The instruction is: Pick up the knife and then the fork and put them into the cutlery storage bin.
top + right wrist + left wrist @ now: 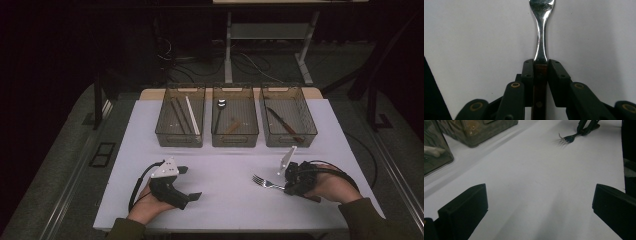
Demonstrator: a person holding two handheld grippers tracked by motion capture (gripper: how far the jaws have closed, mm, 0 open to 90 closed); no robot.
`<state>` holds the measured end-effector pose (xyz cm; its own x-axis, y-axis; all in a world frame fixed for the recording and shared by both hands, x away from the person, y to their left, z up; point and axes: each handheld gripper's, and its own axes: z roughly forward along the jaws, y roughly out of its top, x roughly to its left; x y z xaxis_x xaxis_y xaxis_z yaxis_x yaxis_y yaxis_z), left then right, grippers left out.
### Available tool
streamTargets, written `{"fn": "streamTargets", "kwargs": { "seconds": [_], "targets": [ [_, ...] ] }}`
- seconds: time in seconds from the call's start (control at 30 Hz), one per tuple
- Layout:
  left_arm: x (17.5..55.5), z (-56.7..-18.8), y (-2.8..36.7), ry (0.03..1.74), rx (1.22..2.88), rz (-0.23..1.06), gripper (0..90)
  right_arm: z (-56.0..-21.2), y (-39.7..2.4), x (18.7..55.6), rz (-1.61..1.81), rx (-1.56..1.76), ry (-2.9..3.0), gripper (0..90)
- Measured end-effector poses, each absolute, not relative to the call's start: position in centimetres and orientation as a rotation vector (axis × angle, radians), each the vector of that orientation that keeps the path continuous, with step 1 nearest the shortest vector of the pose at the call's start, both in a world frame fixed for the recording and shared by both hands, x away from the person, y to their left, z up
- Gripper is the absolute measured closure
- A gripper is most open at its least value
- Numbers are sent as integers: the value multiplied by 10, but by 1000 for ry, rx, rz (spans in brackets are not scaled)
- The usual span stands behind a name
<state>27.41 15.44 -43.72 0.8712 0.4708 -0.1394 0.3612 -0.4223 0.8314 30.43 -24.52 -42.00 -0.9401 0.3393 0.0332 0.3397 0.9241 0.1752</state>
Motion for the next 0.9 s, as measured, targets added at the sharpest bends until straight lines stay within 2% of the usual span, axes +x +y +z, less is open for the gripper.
{"fn": "streamTargets", "kwargs": {
  "seconds": [0.27, 0.9],
  "targets": [
    [274, -437, 155, 602, 2054, 142, 0, -419, -238, 310, -194, -561, -3057, 776],
    [274, -437, 154, 601, 2053, 139, 0, -401, -274, 319, -734, -831, -2985, 775]
  ]
}}
